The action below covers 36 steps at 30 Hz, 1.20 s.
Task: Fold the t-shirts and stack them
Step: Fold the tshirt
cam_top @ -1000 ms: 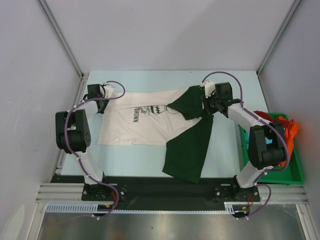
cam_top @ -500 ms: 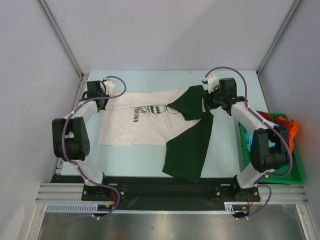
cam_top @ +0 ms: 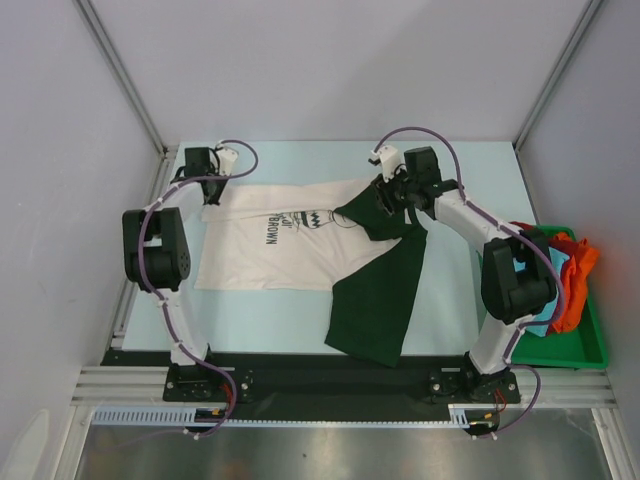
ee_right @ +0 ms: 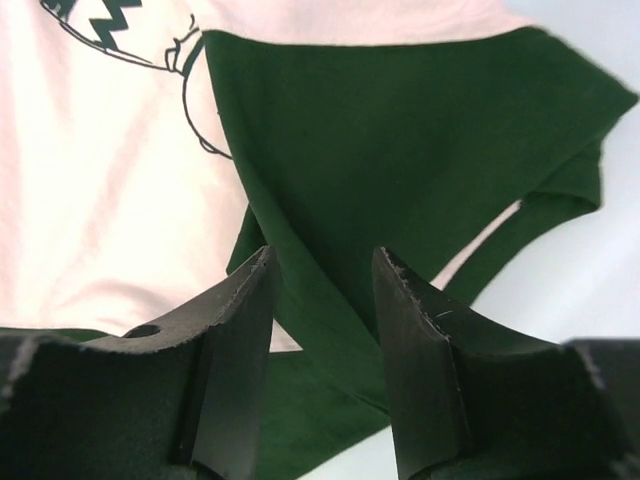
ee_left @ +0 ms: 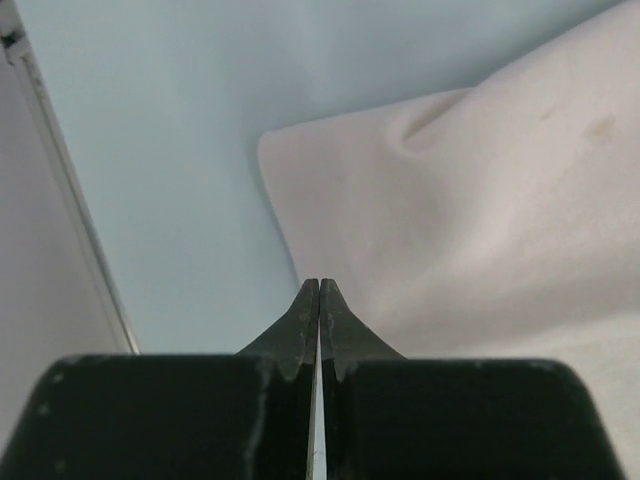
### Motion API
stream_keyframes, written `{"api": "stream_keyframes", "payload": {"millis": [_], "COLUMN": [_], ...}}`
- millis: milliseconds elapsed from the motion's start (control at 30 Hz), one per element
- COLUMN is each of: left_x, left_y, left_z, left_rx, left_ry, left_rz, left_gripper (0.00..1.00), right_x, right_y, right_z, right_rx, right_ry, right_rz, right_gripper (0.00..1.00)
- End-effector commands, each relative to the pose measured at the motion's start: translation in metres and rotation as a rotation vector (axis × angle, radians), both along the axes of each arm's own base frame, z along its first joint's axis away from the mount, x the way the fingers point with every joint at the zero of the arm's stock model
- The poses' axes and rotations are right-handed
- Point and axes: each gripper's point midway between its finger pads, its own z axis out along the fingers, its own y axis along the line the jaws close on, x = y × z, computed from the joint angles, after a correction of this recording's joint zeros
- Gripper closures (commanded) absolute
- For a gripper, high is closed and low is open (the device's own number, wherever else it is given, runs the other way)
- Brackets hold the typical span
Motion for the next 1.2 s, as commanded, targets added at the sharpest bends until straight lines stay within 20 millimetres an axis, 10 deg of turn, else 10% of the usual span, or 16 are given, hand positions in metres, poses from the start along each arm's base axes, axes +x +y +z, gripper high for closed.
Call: {"api": "stream_keyframes", "payload": {"millis": [0,300,800,1167], "left_x": [0.007,-0.002,-0.102,-0.113], "left_y": [-0.014,-0.023,-0.015,-0.034], "left_z": [-0.006,-0.023,-0.009,0.015], "left_rx": [-0.039,-0.055,0.006,-0.083], "left_ry": [0.011,0.061,0.079,0.084], "left_rz": [-0.037,-0.053,-0.034,-0.037], "left_gripper": [1.00,0.99,1.00,1.00], "right_x": [0.014,0.019,0.010,-0.044], "right_y": [0.011,0.021,0.018,0.009], "right_z": [0.010,0.005,-0.007,-0.048], "right_rx": [0.039,0.049,0.050,-0.091], "right_ry": [-0.030,-0.023,-0.011,0.084], "right_rz": [0.002,0.013,0.014,0.240], "right_gripper": [0.52,0.52,0.52,0.51]}}
